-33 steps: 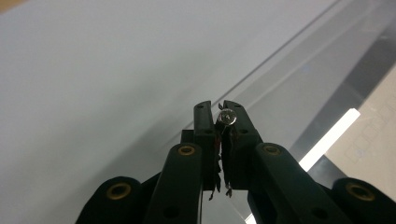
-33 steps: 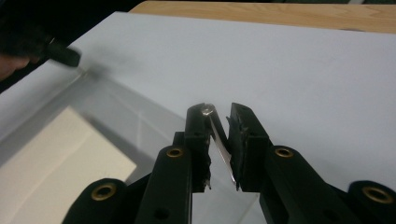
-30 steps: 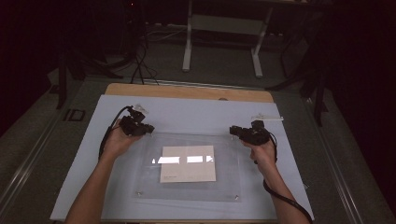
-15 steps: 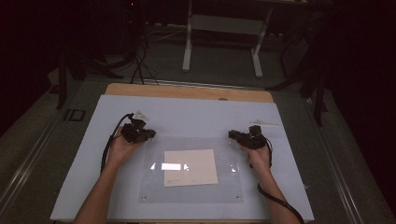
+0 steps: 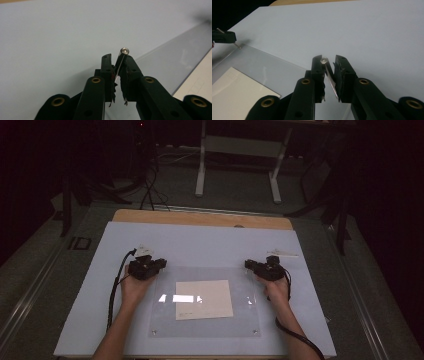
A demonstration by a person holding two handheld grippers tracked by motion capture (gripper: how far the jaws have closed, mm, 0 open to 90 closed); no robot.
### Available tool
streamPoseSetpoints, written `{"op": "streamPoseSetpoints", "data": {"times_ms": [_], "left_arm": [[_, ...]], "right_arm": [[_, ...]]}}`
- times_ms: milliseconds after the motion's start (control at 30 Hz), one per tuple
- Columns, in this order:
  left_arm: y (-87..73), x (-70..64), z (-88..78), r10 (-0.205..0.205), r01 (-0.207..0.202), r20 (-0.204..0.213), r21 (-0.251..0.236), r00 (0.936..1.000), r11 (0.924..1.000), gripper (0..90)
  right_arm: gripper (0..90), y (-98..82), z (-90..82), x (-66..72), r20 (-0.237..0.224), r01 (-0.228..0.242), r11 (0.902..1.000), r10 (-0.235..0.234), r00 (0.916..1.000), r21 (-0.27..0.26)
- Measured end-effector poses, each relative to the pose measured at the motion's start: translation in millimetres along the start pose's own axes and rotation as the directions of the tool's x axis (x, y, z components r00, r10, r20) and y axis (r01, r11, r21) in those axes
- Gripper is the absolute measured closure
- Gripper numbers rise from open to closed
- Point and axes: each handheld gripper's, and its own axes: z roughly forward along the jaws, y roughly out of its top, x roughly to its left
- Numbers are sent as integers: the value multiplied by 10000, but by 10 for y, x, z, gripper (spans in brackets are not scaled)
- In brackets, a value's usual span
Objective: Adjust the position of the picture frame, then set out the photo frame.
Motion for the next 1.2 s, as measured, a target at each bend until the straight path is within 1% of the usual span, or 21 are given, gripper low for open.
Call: {"op": "streamPoseSetpoints", "data": {"times_ms": [67, 133, 200, 267, 300, 333, 400, 433, 467, 500, 567, 633, 733, 833, 933, 1033, 1100, 1133, 1200], "left_arm": [[-54, -4, -11, -121, 120, -15, -349, 9999, 9993, 796], [-85, -14, -22, -188, 180, -141, -549, 9997, 9983, 786], [-99, -19, -40, -227, 213, -210, -665, 9995, 9976, 793], [-103, -45, -51, -47, 20, -358, -739, 9993, 9973, 812], [-108, -54, -55, -33, -2, -416, -832, 9991, 9965, 812], [-111, -54, -58, -96, 62, -375, -909, 9993, 9958, 808], [-119, -46, -64, -201, 167, -316, -1054, 9993, 9943, 793], [-122, -40, -61, -229, 217, -99, -1131, 9997, 9933, 778], [-124, -45, -58, -161, 156, -37, -1149, 9999, 9933, 749], [-125, -53, -58, -73, 66, -63, -1164, 10000, 9932, 744], [-127, -51, -57, -92, 95, 30, -1251, 10000, 9921, 724], [-128, -46, -59, -157, 157, 9, -1370, 9999, 9905, 738], [-129, -34, -66, -375, 355, -109, -1470, 9992, 9885, 809], [-134, -51, -66, -314, 270, -261, -1524, 9992, 9880, 823], [-139, -46, -68, -353, 314, -219, -1558, 9991, 9873, 822], [-143, -53, -68, -322, 276, -259, -1617, 9991, 9865, 822], [-145, -45, -70, -364, 326, -198, -1639, 9991, 9859, 818], [-149, -42, -77, -454, 418, -170, -1702, 9988, 9845, 812], [-155, -31, -94, -534, 497, -153, -1803, 9985, 9823, 776]], "right_arm": [[785, -7, 2, 2, 30, 2, 10000, -2, 10000, -52], [786, -12, 3, 8, 80, 21, 10000, -20, 10000, -81], [787, -12, 3, 12, 108, 45, 10000, -45, 9999, -75], [791, -10, 2, 22, 185, 151, 9999, -151, 9997, -36], [793, -10, 2, 28, 234, 202, 9998, -201, 9995, -30], [795, -9, 2, 37, 309, 301, 9995, -300, 9991, -12], [797, -9, 0, 43, 348, 344, 9994, -344, 9988, 4], [798, -10, 1, 45, 357, 362, 9993, -362, 9987, -6], [798, -10, 1, 46, 383, 423, 9991, -422, 9984, -8], [799, -11, -1, 53, 432, 459, 9989, -459, 9980, 0], [802, -11, -2, 66, 527, 514, 9987, -514, 9973, 18], [805, -9, -3, 73, 585, 580, 9983, -581, 9966, 31], [806, -8, -4, 81, 656, 683, 9977, -685, 9955, 51], [810, -13, -4, 96, 783, 861, 9963, -860, 9932, 18], [808, -22, -6, 113, 916, 1025, 9947, -1015, 9906, -68], [774, -29, -33, 129, 1068, 1118, 9929, -1070, 9885, -401], [792, -27, -42, 129, 1085, 1205, 9920, -1158, 9873, -375], [806, -27, -41, 135, 1124, 1290, 9911, -1247, 9858, -321], [826, -25, -38, 174, 1331, 1430, 9894, -1383, 9814, -257]]}}
